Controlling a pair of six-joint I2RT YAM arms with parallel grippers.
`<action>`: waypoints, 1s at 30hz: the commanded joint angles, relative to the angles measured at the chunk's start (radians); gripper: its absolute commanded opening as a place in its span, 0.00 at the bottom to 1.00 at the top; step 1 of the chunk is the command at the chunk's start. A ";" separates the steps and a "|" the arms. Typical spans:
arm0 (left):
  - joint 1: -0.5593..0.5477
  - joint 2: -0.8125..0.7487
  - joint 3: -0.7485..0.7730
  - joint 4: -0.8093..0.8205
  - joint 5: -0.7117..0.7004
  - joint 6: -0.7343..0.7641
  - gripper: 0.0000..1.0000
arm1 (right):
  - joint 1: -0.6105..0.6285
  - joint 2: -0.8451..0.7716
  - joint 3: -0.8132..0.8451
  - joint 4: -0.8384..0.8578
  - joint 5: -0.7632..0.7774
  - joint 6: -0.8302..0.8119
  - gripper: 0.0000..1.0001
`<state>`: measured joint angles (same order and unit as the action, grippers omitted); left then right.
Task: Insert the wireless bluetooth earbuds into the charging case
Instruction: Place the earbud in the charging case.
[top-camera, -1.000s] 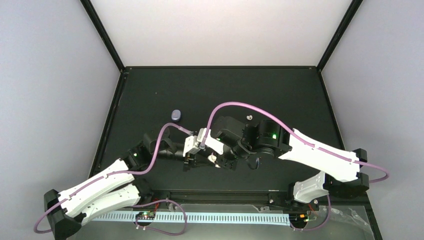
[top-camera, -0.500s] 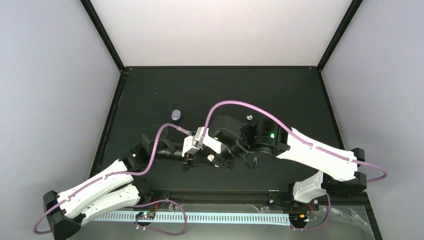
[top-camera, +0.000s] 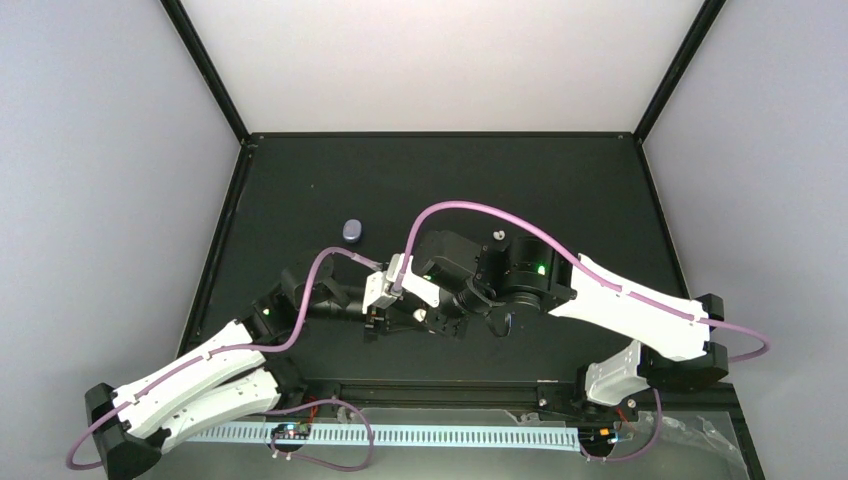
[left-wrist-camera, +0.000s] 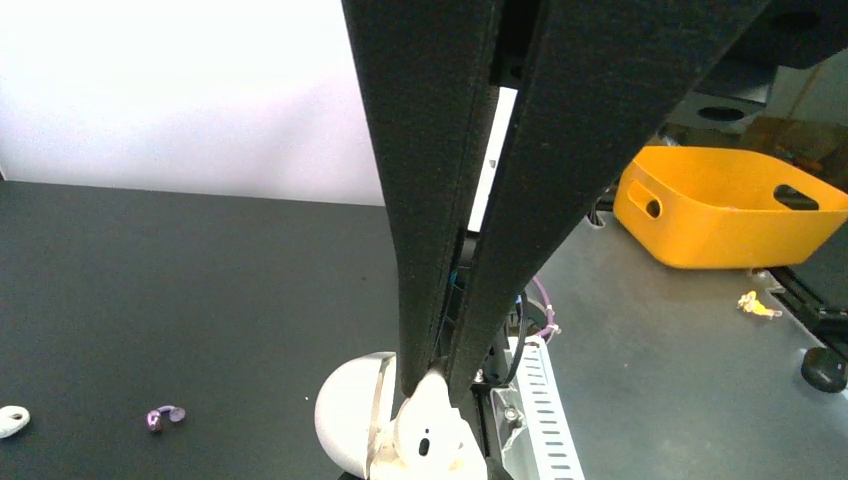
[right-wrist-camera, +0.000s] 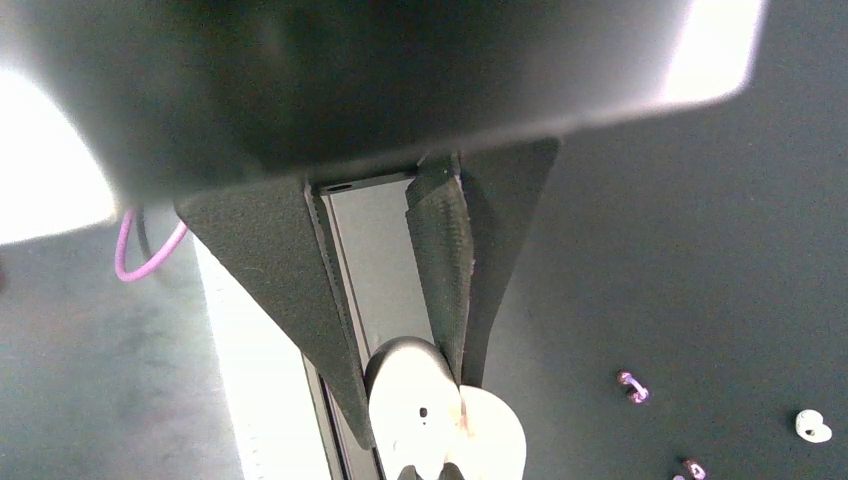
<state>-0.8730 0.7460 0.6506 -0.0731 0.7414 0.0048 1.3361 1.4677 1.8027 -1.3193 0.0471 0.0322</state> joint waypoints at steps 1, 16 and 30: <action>-0.008 -0.016 0.017 0.039 -0.022 -0.007 0.02 | 0.017 0.029 0.002 -0.034 0.016 0.001 0.01; -0.007 -0.047 0.011 0.071 -0.053 -0.040 0.02 | 0.017 0.024 -0.026 0.006 0.020 0.036 0.01; -0.007 -0.065 -0.003 0.109 -0.039 -0.066 0.02 | 0.016 0.018 -0.002 0.054 0.027 0.062 0.02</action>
<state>-0.8730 0.7002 0.6312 -0.0525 0.6987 -0.0479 1.3415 1.4727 1.7962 -1.2858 0.0689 0.0769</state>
